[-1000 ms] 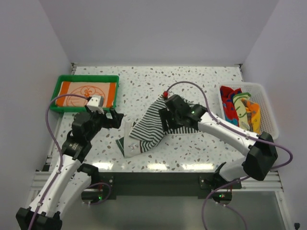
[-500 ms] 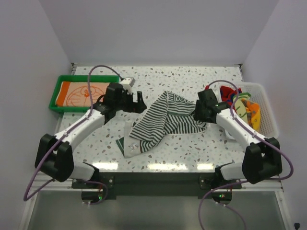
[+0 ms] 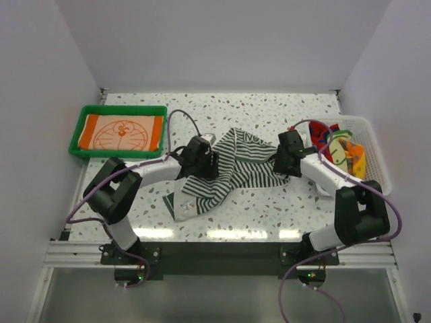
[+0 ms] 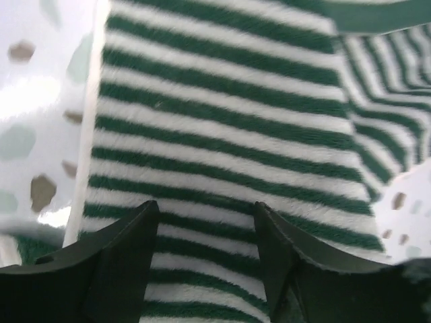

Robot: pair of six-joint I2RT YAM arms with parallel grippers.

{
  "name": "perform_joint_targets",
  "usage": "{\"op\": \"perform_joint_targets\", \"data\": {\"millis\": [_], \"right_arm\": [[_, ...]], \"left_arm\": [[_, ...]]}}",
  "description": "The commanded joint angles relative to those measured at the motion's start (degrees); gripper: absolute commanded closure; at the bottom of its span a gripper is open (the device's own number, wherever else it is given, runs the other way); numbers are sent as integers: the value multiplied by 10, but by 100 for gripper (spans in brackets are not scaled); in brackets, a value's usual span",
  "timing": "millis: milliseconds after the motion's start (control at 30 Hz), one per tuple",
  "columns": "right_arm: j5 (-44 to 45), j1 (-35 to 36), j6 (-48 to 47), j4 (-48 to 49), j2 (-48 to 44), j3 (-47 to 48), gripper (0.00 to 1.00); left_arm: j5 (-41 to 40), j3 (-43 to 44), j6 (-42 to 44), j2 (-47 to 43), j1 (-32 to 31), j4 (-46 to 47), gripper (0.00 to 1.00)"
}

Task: Fold and stack the towels
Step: Flatten out the crumpled towel

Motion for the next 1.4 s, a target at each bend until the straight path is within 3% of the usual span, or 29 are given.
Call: {"op": "perform_joint_targets", "data": {"millis": [0, 200, 300, 433, 567, 667, 867, 933, 1067, 1233, 1367], "right_arm": [[-29, -2, 5, 70, 20, -8, 45], [-56, -2, -3, 103, 51, -5, 63], [-75, -2, -24, 107, 57, 7, 83], [-90, -1, -59, 95, 63, 39, 100], [-89, 0, -95, 69, 77, 82, 100], [-101, 1, -123, 52, 85, 114, 100], [-89, 26, -154, 34, 89, 151, 100], [-79, 32, -159, 27, 88, 156, 100], [-72, 40, -161, 23, 84, 154, 100], [-70, 48, -156, 23, 76, 147, 100], [-68, 49, -153, 20, 71, 144, 100]], "left_arm": [[-65, -54, -57, -29, 1, 29, 38], [-115, -151, -129, -91, 1, 10, 53], [-142, -189, -162, -134, 1, -16, 56], [-167, -235, -206, -195, 5, -64, 59], [-203, -269, -257, -284, 14, -116, 60], [-203, -272, -250, -338, 38, -129, 53], [-145, -146, -181, -322, 47, -99, 19], [-117, -95, -175, -300, 45, -78, 17], [-38, -40, -195, -214, 42, -34, 21], [-22, -1, -231, -126, 24, 21, 29], [-22, 25, -243, -46, 15, 30, 42]]}}
